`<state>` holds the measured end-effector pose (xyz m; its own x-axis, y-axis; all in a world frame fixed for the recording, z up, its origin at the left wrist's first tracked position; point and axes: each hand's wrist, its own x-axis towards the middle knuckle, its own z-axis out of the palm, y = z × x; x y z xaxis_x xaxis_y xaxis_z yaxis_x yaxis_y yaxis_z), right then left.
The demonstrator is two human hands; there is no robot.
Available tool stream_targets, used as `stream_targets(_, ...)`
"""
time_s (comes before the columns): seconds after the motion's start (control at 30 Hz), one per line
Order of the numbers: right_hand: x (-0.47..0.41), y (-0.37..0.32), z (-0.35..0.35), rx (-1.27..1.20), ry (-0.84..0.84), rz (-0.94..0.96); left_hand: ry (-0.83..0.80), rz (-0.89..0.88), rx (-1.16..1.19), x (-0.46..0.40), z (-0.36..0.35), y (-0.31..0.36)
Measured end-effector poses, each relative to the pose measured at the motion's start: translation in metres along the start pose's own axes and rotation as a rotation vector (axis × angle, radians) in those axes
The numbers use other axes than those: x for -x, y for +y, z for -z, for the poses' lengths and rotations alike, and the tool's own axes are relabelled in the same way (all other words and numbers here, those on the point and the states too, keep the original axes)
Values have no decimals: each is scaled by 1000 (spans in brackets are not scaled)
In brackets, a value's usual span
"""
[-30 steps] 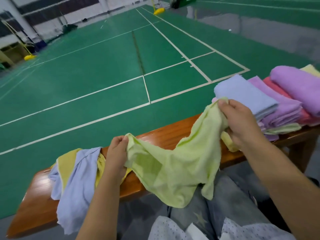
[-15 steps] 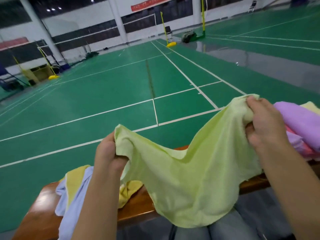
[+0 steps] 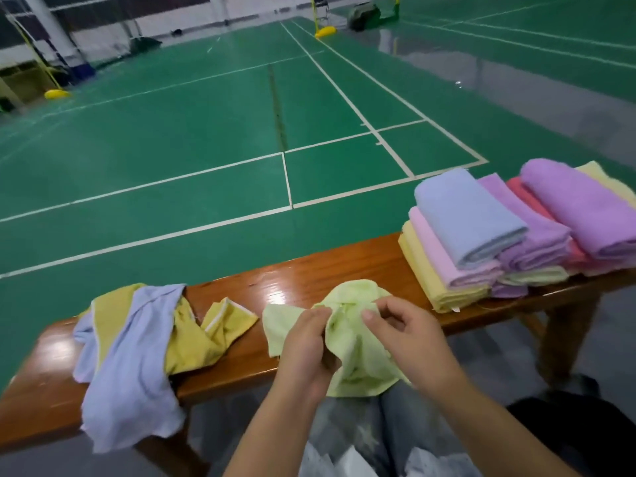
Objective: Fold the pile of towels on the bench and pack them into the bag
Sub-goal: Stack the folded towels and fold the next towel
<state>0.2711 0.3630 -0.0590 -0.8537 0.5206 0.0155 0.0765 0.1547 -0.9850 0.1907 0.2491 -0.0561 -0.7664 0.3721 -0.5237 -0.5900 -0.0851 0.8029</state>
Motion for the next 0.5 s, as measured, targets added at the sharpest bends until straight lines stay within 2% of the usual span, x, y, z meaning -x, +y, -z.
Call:
stream_targets(0.2, -3, 2, -7, -43, 31, -85, -49, -105, -111, 6, -4, -9)
stream_targets(0.33, -1, 5, -9, -4, 56, -66, 39, -238, -181, 3, -10, -19)
stream_targets(0.5, 6, 11, -9, 72, 40, -41, 171, -377, -382, 2, -21, -34)
